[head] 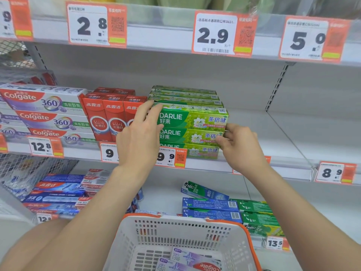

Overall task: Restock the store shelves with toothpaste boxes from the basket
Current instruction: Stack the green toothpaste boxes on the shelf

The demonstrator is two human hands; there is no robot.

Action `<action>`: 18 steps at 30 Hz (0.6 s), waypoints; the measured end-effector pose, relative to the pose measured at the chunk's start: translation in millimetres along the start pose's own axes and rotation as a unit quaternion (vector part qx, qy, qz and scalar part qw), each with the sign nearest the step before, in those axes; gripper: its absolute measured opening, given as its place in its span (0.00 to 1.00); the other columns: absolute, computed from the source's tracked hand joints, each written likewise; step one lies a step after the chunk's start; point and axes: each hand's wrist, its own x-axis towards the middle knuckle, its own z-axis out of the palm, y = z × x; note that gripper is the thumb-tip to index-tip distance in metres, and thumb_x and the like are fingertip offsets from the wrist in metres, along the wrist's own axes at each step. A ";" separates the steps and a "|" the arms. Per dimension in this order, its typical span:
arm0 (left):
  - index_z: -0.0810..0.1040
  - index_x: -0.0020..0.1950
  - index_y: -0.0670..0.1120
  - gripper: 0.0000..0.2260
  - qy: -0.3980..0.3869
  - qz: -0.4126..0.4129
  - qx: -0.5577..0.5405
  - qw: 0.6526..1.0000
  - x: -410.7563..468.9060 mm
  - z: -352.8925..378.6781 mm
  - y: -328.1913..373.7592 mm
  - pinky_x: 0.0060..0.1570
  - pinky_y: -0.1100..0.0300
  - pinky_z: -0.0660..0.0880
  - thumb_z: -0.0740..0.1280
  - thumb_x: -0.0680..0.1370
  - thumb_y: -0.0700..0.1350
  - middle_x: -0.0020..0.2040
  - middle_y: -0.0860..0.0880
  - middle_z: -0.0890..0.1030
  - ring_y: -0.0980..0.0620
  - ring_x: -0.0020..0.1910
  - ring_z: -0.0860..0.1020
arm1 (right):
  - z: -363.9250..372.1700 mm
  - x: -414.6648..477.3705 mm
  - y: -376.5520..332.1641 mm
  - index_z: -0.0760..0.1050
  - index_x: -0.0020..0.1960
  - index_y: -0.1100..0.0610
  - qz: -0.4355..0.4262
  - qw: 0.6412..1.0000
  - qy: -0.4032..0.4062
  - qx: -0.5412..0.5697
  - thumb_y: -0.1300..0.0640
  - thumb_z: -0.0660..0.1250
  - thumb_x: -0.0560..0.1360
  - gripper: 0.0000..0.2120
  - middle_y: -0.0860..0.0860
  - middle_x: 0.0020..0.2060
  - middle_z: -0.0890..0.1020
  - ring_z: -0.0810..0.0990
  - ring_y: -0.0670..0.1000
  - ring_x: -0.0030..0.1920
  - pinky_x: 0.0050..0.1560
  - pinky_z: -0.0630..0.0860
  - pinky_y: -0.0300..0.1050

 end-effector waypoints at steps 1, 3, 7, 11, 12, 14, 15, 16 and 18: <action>0.74 0.75 0.48 0.21 0.000 0.001 0.003 1.000 0.0 0.5 -0.6 0.35 0.53 0.77 0.71 0.82 0.45 0.75 0.50 0.74 0.41 0.48 0.84 | 0.6 -0.1 0.7 0.82 0.61 0.50 0.002 1.000 -0.001 0.011 0.61 0.68 0.82 0.11 0.43 0.52 0.88 0.86 0.51 0.57 0.69 0.75 0.59; 0.74 0.75 0.48 0.20 -0.001 0.001 0.003 1.000 0.0 0.9 -1.6 0.35 0.52 0.79 0.70 0.83 0.45 0.75 0.50 0.74 0.41 0.49 0.84 | -0.9 -1.0 -0.7 0.83 0.61 0.52 0.012 0.999 -0.003 0.045 0.63 0.68 0.82 0.12 0.43 0.51 0.88 0.87 0.48 0.55 0.65 0.79 0.58; 0.74 0.74 0.47 0.20 -0.001 0.004 0.000 1.000 0.2 1.3 -2.0 0.34 0.47 0.81 0.69 0.83 0.44 0.75 0.50 0.74 0.39 0.48 0.84 | -6.2 -2.3 -4.7 0.83 0.61 0.53 0.007 0.998 -0.012 0.069 0.64 0.68 0.81 0.12 0.43 0.50 0.88 0.87 0.43 0.51 0.65 0.80 0.54; 0.74 0.75 0.47 0.20 0.001 0.006 -0.003 1.000 0.4 1.8 -0.5 0.35 0.48 0.81 0.70 0.83 0.44 0.75 0.51 0.74 0.40 0.50 0.84 | -3.0 -0.2 -6.3 0.81 0.60 0.47 -0.020 1.000 0.022 -0.001 0.55 0.66 0.83 0.08 0.41 0.41 0.87 0.87 0.49 0.48 0.68 0.74 0.52; 0.74 0.75 0.47 0.20 0.002 0.008 -0.005 1.000 0.2 2.2 -0.8 0.35 0.48 0.81 0.70 0.83 0.44 0.75 0.51 0.74 0.40 0.50 0.84 | -1.4 1.0 -5.2 0.81 0.59 0.46 -0.025 0.999 0.032 -0.016 0.54 0.65 0.84 0.08 0.43 0.40 0.88 0.87 0.54 0.49 0.68 0.73 0.52; 0.74 0.75 0.48 0.20 0.001 0.009 -0.010 1.000 -0.4 3.5 -2.5 0.36 0.47 0.82 0.70 0.83 0.44 0.75 0.51 0.74 0.40 0.50 0.84 | 0.7 2.2 -2.6 0.80 0.59 0.45 -0.019 0.999 0.035 -0.033 0.53 0.63 0.85 0.09 0.44 0.41 0.88 0.85 0.59 0.51 0.65 0.70 0.46; 0.74 0.75 0.47 0.20 0.002 0.010 -0.011 1.000 -0.6 4.4 -3.5 0.36 0.47 0.82 0.70 0.83 0.44 0.75 0.51 0.74 0.40 0.50 0.84 | 1.1 2.4 -1.1 0.80 0.58 0.45 -0.015 0.999 0.034 -0.036 0.53 0.62 0.85 0.09 0.44 0.41 0.88 0.84 0.60 0.51 0.62 0.69 0.45; 0.74 0.75 0.47 0.20 0.003 0.014 -0.013 1.000 -0.6 4.8 -3.9 0.35 0.48 0.81 0.70 0.82 0.44 0.76 0.51 0.74 0.41 0.49 0.84 | 1.1 2.3 -0.7 0.80 0.58 0.45 -0.014 0.999 0.032 -0.033 0.53 0.63 0.85 0.09 0.44 0.41 0.88 0.84 0.60 0.51 0.63 0.69 0.46; 0.74 0.74 0.47 0.20 0.008 0.037 -0.014 0.999 -1.8 4.3 -1.8 0.31 0.52 0.79 0.71 0.82 0.43 0.77 0.51 0.73 0.42 0.44 0.83 | 0.6 0.3 -3.7 0.81 0.59 0.46 -0.015 0.999 0.028 -0.038 0.53 0.63 0.85 0.08 0.44 0.41 0.88 0.84 0.60 0.50 0.62 0.70 0.46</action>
